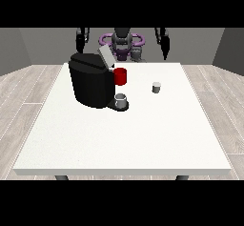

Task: Insert the coffee pod into the coffee machine and close the lid

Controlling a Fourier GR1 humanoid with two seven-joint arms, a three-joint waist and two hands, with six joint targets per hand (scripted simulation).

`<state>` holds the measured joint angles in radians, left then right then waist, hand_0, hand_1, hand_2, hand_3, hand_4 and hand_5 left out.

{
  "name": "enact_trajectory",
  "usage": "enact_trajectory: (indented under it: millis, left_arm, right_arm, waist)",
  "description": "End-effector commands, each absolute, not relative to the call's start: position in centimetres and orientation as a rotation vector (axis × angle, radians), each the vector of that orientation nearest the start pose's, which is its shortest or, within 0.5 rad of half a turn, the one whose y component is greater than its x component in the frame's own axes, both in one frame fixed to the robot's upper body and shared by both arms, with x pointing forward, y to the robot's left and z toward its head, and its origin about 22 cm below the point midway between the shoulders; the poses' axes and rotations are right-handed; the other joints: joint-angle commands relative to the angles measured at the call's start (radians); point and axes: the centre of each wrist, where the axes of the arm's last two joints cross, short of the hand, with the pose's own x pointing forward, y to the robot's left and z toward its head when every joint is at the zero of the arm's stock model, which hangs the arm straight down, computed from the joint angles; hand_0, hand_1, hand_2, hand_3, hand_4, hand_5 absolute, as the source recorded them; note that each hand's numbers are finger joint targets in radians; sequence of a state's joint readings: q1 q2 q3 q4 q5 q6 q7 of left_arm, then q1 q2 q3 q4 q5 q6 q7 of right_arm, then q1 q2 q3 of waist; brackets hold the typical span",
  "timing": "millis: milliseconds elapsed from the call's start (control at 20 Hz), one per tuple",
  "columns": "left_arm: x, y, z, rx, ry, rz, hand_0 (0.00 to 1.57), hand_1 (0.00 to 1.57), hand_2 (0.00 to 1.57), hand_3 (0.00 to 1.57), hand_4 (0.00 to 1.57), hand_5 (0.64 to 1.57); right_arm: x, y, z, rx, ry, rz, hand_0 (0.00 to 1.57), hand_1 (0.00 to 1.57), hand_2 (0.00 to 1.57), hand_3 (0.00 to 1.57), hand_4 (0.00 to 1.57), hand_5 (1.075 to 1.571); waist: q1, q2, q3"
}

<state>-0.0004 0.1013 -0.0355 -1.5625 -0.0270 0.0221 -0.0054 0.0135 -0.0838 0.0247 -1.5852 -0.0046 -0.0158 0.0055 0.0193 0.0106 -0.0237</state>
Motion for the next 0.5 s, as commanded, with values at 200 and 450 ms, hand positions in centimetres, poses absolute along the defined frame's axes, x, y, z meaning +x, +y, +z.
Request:
enact_trajectory:
  millis: [200, 450]
  left_arm:
    - [25.6, 27.3, 0.2, 0.016, -1.711, -0.065, 0.00, 0.00, 0.00, 0.00, 0.26, 1.571]
    - [25.2, 27.9, 0.4, 0.143, -1.691, -0.222, 0.00, 0.00, 0.00, 0.00, 0.21, 1.571]
  right_arm:
    - [23.2, -23.7, -0.6, -0.038, -1.535, 0.095, 0.00, 0.00, 0.00, 0.00, 0.13, 1.571]
    - [22.9, -24.1, -0.6, -0.132, -1.642, -0.102, 0.00, 0.00, 0.00, 0.00, 0.09, 1.571]
  waist:
    - [-0.048, -0.006, 0.0233]
    - [-0.081, -0.040, 0.0238]
